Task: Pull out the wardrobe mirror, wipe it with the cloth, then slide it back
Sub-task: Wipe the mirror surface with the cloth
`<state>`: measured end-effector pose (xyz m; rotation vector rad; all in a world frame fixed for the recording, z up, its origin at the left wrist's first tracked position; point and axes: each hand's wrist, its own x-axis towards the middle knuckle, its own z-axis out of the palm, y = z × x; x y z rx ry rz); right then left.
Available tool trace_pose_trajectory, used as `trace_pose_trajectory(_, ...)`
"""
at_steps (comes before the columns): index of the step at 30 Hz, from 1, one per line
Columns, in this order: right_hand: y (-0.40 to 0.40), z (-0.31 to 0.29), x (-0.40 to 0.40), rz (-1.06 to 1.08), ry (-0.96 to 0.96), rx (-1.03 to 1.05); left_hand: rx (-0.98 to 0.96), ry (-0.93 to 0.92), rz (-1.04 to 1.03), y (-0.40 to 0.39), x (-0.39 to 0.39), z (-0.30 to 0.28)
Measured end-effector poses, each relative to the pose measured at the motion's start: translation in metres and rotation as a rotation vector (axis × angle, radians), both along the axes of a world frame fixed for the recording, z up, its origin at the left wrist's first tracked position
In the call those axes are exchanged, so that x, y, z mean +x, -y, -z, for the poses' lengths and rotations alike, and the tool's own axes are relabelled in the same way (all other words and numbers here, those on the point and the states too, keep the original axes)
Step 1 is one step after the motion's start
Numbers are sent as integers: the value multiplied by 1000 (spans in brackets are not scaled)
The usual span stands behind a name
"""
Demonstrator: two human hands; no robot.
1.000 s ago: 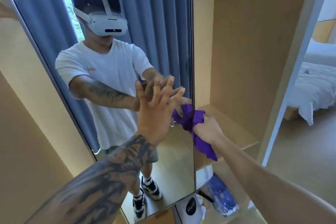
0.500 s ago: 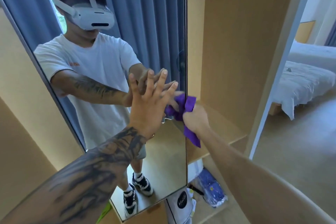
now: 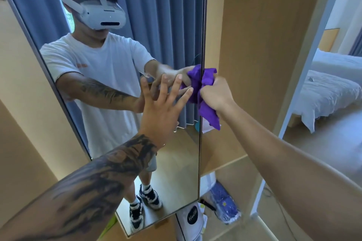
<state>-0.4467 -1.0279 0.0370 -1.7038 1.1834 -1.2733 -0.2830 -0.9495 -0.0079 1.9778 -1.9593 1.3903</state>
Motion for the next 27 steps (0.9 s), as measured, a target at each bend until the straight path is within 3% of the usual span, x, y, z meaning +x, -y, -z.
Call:
trace_pose_trajectory(9,-28,153,-3,-27,-180,393,61,-50,4,5,2,-3)
trace_pose_trajectory(12,-20,130,-6,-81,-162,336,86,-67,33,4,2,-5)
trace_pose_trajectory(19,2,11,-4,-20,-26,103,47,-40,-3,3,-2,0)
trace_pose_trajectory(22,-5,35,-1,8,-47,66,61,-25,-32,2,-4,0)
trace_pose_trajectory(27,-35,139,-1,-27,-174,350,66,-47,-41,2,-7,-1)
